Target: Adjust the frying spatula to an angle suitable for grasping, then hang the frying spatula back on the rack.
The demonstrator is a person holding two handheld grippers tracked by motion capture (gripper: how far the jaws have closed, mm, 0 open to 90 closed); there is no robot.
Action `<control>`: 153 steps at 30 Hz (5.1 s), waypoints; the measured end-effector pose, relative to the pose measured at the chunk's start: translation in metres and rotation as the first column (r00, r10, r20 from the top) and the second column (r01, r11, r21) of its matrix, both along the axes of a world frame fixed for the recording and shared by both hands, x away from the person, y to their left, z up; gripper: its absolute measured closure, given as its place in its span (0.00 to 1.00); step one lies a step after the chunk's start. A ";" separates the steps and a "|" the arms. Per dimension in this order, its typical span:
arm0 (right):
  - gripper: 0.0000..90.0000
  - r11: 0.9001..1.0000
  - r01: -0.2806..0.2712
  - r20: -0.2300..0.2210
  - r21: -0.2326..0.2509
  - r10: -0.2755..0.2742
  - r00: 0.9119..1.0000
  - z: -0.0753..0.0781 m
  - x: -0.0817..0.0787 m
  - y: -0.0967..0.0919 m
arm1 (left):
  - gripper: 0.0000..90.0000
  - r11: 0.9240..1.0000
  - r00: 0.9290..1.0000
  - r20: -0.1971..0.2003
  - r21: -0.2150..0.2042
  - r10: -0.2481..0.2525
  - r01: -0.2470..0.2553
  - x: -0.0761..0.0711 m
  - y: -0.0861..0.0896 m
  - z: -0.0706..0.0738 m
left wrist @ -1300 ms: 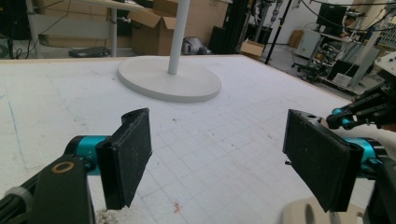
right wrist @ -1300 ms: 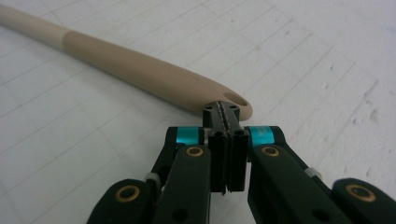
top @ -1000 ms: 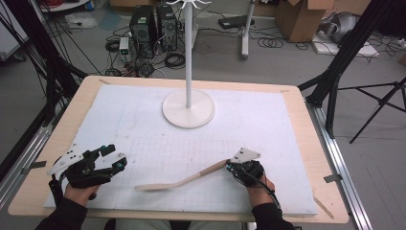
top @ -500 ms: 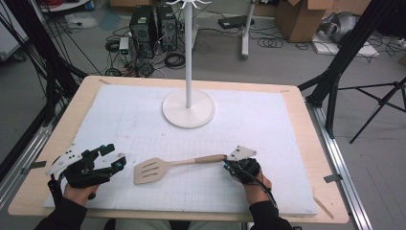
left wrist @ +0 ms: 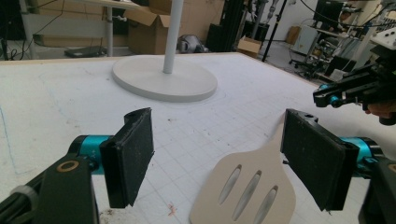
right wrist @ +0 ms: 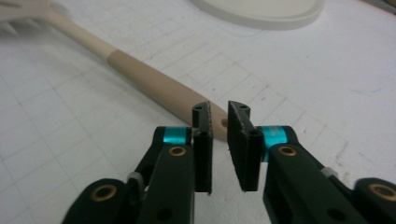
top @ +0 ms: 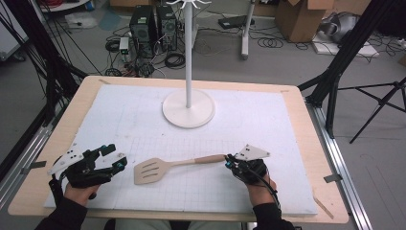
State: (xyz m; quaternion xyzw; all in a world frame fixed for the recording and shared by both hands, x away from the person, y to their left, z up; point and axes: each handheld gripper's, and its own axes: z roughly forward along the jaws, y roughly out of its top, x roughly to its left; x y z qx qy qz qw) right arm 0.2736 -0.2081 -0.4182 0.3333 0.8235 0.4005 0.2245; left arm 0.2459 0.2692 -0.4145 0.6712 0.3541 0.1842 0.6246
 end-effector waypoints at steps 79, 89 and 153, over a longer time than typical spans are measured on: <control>0.19 0.993 0.064 0.073 0.099 -0.071 0.995 0.027 -0.030 -0.055 | 0.44 0.795 0.908 -0.236 0.438 -0.348 0.418 0.058 -0.145 0.016; 0.19 0.994 0.055 0.061 0.093 -0.061 0.996 0.026 -0.029 -0.052 | 0.52 0.726 0.882 -0.346 0.508 -0.321 0.464 0.075 -0.167 0.000; 0.19 0.997 0.031 0.037 0.072 -0.034 0.999 0.019 -0.025 -0.039 | 0.83 0.630 0.834 -0.450 0.557 -0.318 0.541 0.076 -0.167 0.000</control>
